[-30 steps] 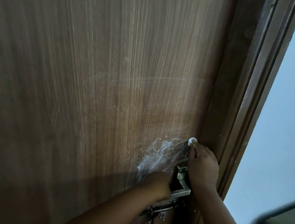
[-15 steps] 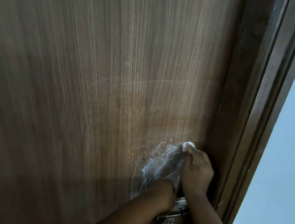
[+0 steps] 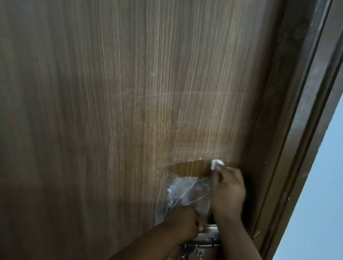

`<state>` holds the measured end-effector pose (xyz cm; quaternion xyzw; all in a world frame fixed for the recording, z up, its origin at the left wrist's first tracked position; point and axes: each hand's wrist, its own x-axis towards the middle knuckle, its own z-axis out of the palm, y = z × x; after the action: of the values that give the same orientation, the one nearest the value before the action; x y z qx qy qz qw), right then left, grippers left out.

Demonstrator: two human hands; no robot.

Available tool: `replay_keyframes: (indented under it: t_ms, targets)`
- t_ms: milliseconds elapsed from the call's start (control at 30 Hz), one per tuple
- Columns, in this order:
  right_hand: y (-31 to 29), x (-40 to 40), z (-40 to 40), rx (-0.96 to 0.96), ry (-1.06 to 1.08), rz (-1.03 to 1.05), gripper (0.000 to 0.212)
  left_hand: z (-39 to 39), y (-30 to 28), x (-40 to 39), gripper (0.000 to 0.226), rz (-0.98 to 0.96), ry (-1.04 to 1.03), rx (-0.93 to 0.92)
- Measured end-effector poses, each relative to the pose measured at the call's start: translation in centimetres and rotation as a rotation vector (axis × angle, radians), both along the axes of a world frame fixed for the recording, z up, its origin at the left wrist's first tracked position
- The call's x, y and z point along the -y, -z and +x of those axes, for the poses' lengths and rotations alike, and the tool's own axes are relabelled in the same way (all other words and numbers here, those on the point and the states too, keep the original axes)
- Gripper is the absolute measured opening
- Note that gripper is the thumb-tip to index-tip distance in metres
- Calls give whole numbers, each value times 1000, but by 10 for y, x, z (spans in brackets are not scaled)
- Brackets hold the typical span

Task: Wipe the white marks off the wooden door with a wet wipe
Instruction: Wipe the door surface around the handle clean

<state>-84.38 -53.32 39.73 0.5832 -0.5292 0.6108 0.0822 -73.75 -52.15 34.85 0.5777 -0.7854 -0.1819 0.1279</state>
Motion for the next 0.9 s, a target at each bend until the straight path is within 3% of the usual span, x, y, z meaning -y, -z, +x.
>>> replay_keyframes:
  t_ms: [133,267,367,433,500,567,600,633,700,800,900]
  targets:
    - [5,8,-23,129,202,-24,14,5,-1,-1,22,27,-11,-95]
    - [9,9,-16,188,109,-70,18,4,-3,-3,26,63,-28,-141]
    - [11,-4,27,-93,48,-47,29,6,-2,-7,26,60,59,-106]
    - [7,-18,68,-196,48,-59,22,12,4,-6,25,45,27,-241]
    - [7,-17,84,-306,-33,-120,15,14,3,-6,41,66,12,-260]
    - [4,-10,71,-493,-125,-121,17,16,5,-4,35,29,45,-218]
    - [0,-8,62,-539,-171,-102,26,14,9,0,32,32,59,-175]
    - [-6,-5,55,-577,-202,-93,29,13,7,0,29,82,19,-250]
    - [-21,-1,50,-599,-222,-121,28,14,7,0,28,85,-13,-315]
    - [-20,4,51,-668,-261,-131,30,19,10,0,18,31,27,-265]
    - [10,0,49,-830,-342,-10,41,23,11,0,34,42,101,-209]
